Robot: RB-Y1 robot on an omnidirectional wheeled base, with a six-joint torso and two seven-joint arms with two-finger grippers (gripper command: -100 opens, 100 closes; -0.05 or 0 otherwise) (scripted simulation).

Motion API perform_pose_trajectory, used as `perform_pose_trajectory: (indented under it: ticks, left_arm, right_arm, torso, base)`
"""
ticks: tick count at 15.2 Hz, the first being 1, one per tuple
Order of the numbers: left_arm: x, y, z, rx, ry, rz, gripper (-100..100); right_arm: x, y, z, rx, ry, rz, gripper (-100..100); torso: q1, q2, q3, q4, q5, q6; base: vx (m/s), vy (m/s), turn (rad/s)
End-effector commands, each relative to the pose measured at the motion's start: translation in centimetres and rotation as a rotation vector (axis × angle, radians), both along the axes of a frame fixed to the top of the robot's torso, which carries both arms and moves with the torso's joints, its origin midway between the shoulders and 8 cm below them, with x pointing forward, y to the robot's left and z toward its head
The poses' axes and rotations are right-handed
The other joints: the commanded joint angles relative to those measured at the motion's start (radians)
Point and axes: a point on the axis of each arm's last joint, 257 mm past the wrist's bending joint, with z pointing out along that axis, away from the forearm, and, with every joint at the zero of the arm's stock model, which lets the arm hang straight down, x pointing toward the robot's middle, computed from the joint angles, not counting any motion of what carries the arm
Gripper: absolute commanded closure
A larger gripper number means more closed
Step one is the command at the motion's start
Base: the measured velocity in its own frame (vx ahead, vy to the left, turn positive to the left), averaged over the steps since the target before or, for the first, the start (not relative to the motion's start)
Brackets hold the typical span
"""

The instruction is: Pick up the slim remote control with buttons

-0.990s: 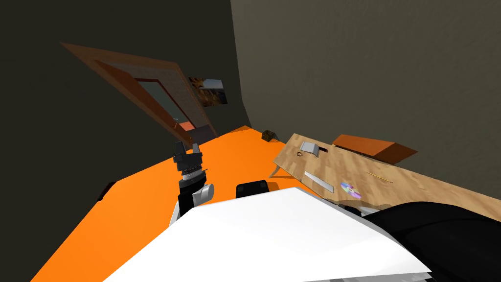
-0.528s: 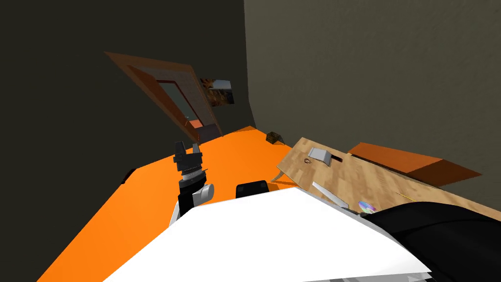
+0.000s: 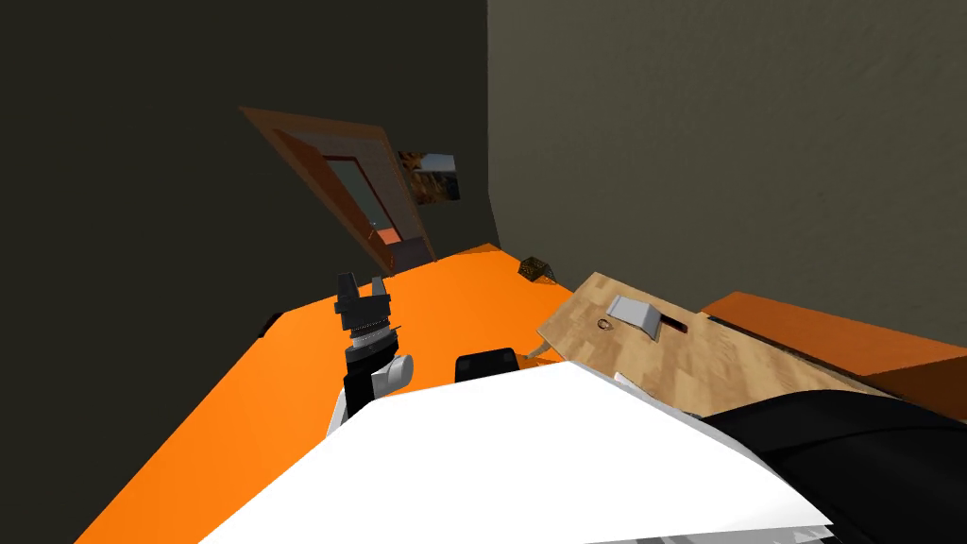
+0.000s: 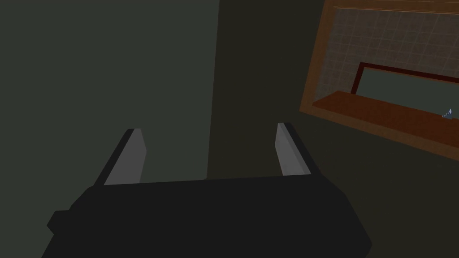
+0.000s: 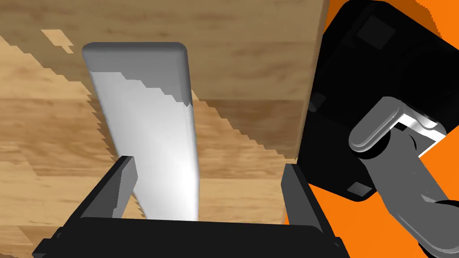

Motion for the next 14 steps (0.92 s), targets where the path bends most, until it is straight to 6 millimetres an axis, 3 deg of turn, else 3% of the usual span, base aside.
perform_pose_trajectory:
  ticks: [1, 2, 3, 4, 8, 9, 13, 14]
  left_arm:
    - [0.0, 0.0, 0.0, 0.000, 0.000, 0.000, 0]
    - [0.0, 0.0, 0.0, 0.000, 0.000, 0.000, 0]
    - [0.0, 0.0, 0.0, 0.000, 0.000, 0.000, 0]
    - [0.0, 0.0, 0.0, 0.000, 0.000, 0.000, 0]
    - [0.0, 0.0, 0.0, 0.000, 0.000, 0.000, 0]
    - [0.0, 0.0, 0.0, 0.000, 0.000, 0.000, 0]
    - [0.0, 0.0, 0.0, 0.000, 0.000, 0.000, 0]
    - [0.0, 0.0, 0.0, 0.000, 0.000, 0.000, 0]
  right_arm:
    - [-0.9, -0.1, -0.3, -0.008, 0.025, 0.021, -100]
    - [-1.2, 0.7, -1.0, 0.004, 0.032, 0.028, -100]
    - [-0.8, 0.1, -0.4, -0.003, 0.022, 0.017, -100]
    - [-0.9, 0.8, -1.5, -0.006, 0.016, 0.013, -100]
    - [-0.9, 1.2, -2.2, -0.006, 0.012, 0.009, -100]
    - [-0.8, 1.2, -2.3, -0.008, 0.011, 0.009, 100]
    - [-0.8, 1.2, -2.3, -0.009, 0.011, 0.009, 100]
    - [-0.9, 0.7, -1.3, -0.005, 0.018, 0.014, 100]
  torso:
    - [0.000, 0.000, 0.000, 0.000, 0.000, 0.000]
    - [-0.001, -0.001, -0.001, 0.000, 0.000, 0.000]
    - [-0.001, -0.002, -0.001, 0.000, -0.001, 0.000]
    - [0.000, 0.000, 0.000, 0.000, 0.000, 0.001]
    - [0.007, 0.010, 0.005, 0.002, 0.001, 0.002]
    - [0.008, 0.010, 0.006, 0.002, 0.001, 0.002]
    - [0.008, 0.008, 0.005, 0.002, 0.001, 0.002]
    - [0.008, 0.008, 0.004, 0.002, 0.001, 0.002]
  base:
    - [0.133, -0.119, 0.213]
    - [0.126, -0.135, 0.204]
    - [0.071, -0.090, 0.092]
    - [0.006, -0.046, 0.056]
    - [-0.042, -0.021, 0.042]
    - [-0.011, -0.004, 0.000]
    - [-0.001, -0.001, 0.002]
    - [0.015, 0.017, -0.057]
